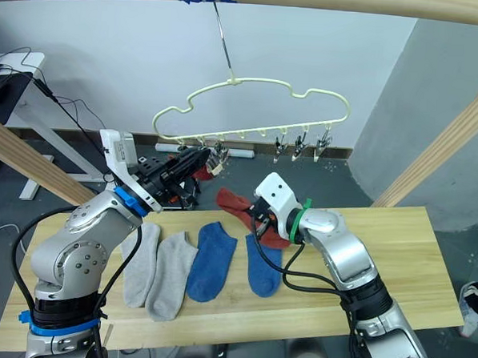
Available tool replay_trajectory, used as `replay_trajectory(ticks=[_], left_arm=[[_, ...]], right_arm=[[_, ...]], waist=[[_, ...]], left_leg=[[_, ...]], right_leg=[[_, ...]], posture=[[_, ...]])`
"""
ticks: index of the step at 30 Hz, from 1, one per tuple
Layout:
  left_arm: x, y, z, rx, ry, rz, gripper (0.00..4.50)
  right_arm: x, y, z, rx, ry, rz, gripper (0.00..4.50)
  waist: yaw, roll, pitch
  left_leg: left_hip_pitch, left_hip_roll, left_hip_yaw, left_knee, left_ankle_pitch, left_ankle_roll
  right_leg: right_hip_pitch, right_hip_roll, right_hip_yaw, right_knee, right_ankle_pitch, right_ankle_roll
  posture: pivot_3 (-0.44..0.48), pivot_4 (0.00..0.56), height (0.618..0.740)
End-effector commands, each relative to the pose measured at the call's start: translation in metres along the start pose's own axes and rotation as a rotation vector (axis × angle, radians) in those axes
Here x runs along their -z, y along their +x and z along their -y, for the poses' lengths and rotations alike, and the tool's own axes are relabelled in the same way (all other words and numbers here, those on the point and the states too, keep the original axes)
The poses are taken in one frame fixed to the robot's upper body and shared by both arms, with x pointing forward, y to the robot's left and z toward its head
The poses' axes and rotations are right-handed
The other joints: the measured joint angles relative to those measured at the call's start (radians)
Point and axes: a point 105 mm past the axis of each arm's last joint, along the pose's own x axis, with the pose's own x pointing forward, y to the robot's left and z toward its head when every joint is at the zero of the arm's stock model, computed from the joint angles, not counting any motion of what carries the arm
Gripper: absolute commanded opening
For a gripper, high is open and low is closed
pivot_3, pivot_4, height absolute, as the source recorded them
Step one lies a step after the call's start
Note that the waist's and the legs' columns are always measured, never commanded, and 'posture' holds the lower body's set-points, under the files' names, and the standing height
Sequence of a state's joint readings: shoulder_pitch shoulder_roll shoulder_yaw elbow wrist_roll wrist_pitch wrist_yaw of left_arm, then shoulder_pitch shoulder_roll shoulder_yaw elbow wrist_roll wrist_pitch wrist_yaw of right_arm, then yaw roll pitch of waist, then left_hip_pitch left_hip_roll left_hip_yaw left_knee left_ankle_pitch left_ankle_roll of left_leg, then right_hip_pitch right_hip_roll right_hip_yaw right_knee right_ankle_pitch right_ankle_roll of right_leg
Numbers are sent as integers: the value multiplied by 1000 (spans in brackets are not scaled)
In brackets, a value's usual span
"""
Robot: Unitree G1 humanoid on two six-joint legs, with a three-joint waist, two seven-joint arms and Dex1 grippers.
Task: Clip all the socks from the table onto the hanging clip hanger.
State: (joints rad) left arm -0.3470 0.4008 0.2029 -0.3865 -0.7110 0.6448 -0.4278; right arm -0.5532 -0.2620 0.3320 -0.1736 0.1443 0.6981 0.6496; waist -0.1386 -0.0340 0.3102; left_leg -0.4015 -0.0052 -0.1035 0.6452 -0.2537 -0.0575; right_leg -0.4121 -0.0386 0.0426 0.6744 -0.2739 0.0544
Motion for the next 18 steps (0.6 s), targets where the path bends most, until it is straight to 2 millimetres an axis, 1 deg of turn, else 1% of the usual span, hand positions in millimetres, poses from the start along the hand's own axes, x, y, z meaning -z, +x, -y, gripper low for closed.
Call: replay_trajectory(ticks=[1, 10, 18], left_arm=[[-15, -3, 13, 54, 29, 58, 109], [-13, -3, 13, 50, 24, 53, 109], [-12, -3, 12, 47, 26, 52, 109]], right_arm=[[-21, -3, 2, -1, -21, 81, 0], [-33, -2, 9, 10, -11, 127, 0], [-39, 0, 6, -3, -13, 149, 0]], waist=[[0, 0, 0], [0, 0, 0], [0, 0, 0]], left_leg=[[0, 0, 0, 0, 0, 0], [0, 0, 0, 0, 0, 0], [0, 0, 0, 0, 0, 0]], right_leg=[[0, 0, 0, 0, 0, 0], [0, 0, 0, 0, 0, 0], [0, 0, 0, 0, 0, 0]], posture=[[-228, 314, 740], [-227, 312, 740], [-224, 308, 740]])
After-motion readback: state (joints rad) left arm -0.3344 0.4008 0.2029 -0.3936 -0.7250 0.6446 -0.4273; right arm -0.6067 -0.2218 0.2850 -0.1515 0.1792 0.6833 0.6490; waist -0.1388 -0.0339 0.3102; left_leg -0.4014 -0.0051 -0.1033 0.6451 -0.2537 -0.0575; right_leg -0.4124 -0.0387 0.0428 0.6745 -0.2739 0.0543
